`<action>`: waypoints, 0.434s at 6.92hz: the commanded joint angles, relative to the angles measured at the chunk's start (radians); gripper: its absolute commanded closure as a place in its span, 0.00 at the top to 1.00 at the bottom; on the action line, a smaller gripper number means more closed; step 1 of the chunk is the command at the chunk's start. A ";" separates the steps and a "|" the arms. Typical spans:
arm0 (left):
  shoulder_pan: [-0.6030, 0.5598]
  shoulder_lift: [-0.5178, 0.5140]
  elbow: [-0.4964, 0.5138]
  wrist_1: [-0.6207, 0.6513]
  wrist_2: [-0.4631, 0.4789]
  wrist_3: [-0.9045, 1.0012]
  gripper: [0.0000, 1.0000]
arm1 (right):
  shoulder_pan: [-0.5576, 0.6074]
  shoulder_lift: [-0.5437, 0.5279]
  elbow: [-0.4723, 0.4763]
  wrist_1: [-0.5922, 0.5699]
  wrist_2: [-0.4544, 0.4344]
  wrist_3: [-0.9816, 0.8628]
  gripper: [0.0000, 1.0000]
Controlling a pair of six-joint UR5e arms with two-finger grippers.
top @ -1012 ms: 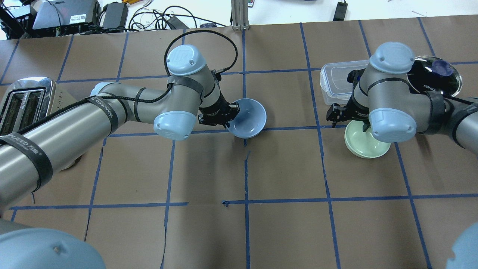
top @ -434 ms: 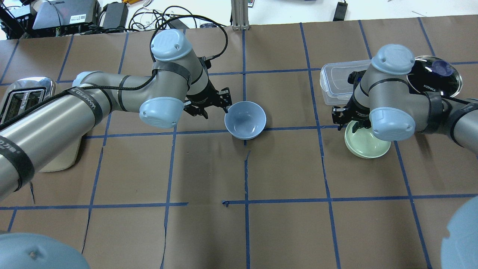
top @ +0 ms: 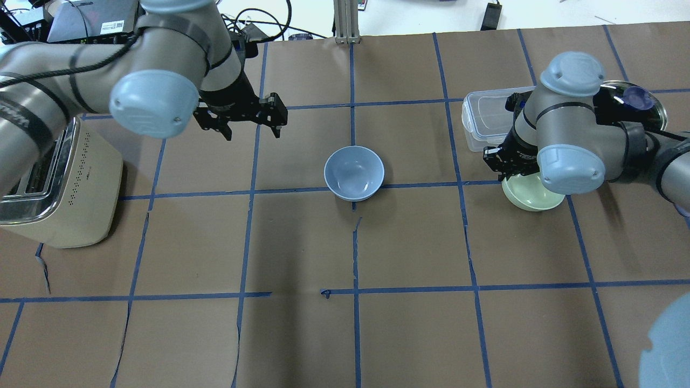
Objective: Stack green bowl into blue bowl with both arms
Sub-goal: 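Release the light blue bowl and raise the left gripper away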
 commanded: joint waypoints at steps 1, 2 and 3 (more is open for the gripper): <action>0.089 0.147 0.081 -0.250 0.010 0.109 1.00 | 0.024 -0.029 -0.124 0.174 0.003 0.016 0.00; 0.078 0.197 0.076 -0.251 0.015 0.090 1.00 | 0.079 -0.038 -0.173 0.224 0.004 0.081 0.00; 0.080 0.199 0.068 -0.236 0.007 0.053 1.00 | 0.175 -0.026 -0.226 0.236 0.004 0.209 0.00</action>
